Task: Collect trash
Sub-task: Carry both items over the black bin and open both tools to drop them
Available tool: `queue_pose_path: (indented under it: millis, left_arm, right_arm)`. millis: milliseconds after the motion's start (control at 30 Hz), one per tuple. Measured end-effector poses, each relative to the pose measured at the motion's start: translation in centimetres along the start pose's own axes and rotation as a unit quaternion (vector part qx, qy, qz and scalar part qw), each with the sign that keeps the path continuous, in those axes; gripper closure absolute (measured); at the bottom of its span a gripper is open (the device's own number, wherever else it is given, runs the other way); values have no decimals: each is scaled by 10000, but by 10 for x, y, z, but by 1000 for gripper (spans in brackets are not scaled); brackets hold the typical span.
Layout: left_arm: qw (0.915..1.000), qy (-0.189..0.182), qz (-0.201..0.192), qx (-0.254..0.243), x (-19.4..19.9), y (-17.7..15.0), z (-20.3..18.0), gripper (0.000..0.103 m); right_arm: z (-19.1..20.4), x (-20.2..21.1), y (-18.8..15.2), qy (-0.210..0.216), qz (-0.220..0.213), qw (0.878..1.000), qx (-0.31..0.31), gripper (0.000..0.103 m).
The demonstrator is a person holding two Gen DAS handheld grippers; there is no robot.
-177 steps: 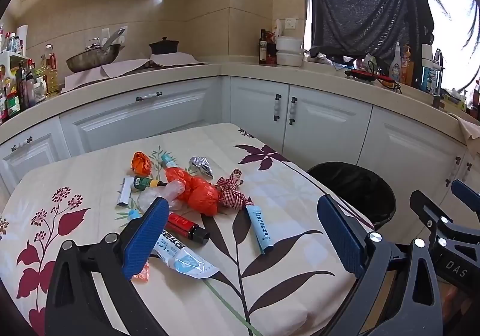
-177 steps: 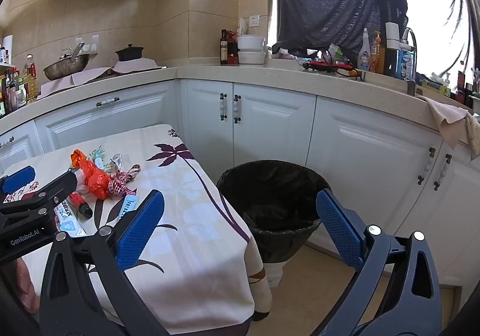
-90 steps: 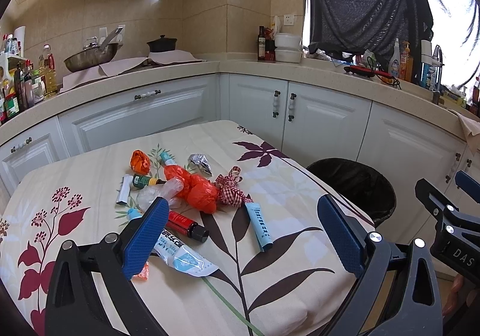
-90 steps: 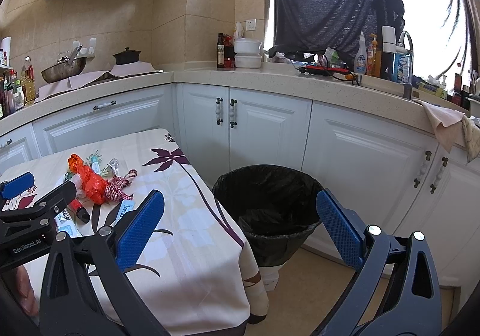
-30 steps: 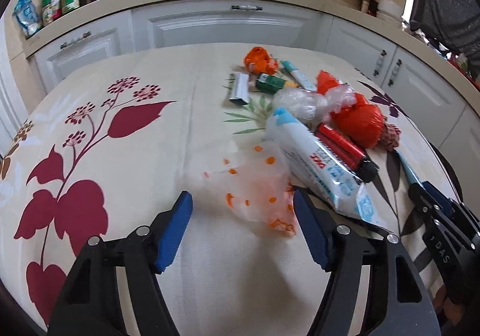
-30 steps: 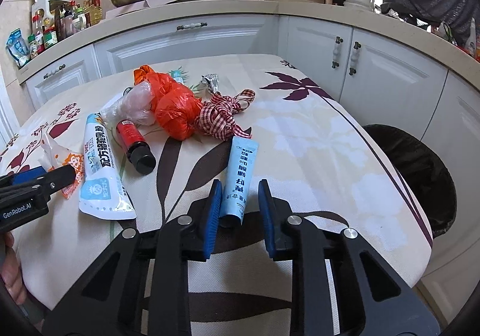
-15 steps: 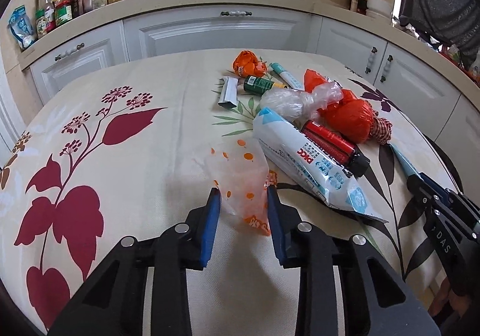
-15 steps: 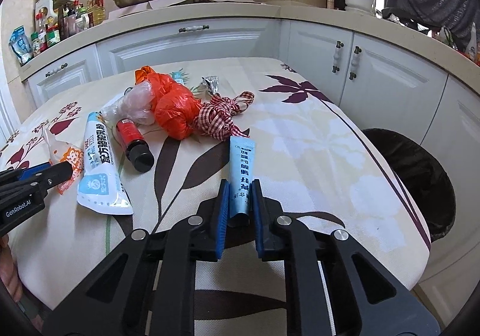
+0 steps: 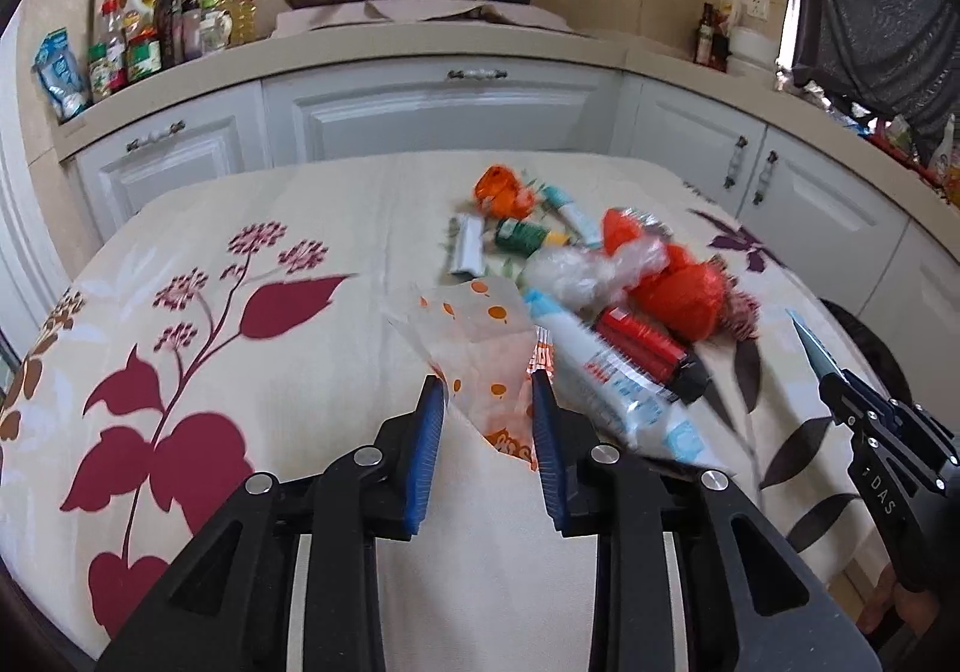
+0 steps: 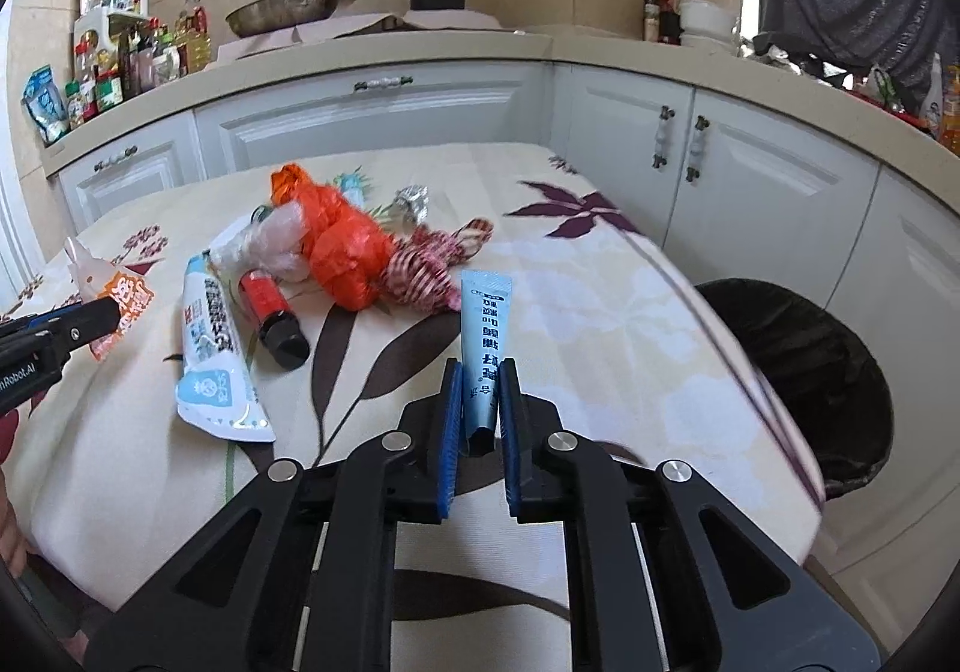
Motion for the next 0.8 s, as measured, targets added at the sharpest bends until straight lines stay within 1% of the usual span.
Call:
queue_pose_path:
  millis: [100,233,400,567,700,800]
  left_arm:
    - [9998,-136,-94,-71,3,6,-13,73]
    - [9988,-400,-164,-246,1,16,-40,73]
    - [9952,-822,-248,-479,-3,28,-87,73]
    - [9884,-1287,-310,-742,-7,40,-143,73]
    - [9819,-1569,-371,-993,-13,46,-190,73]
    - [9777,-1762,-279,-1110,-22,47,-219,73]
  right_arm:
    - [-14,7,4,-141,-91,9998,-74,91]
    - [-42,14,7,-429,-186,9987,-223,91]
    - [-88,25,11,-865,-307,9947,-460,91]
    - [-138,33,11,-1290,-381,9886,-677,91]
    - [-168,31,9,-1503,-359,9847,-805,91]
    - [-189,26,7,-1626,-329,9819,-911,91]
Point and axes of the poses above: each gripper's, at about its wrist camera, not at the fingertips, and x roughly against the way its jaws point, z to its left, y to its top, the point moved 2 cm from there along -x, roughly the way its jaws point, and after that the axes turned 2 degrees about -z, right-handed, at the moved point
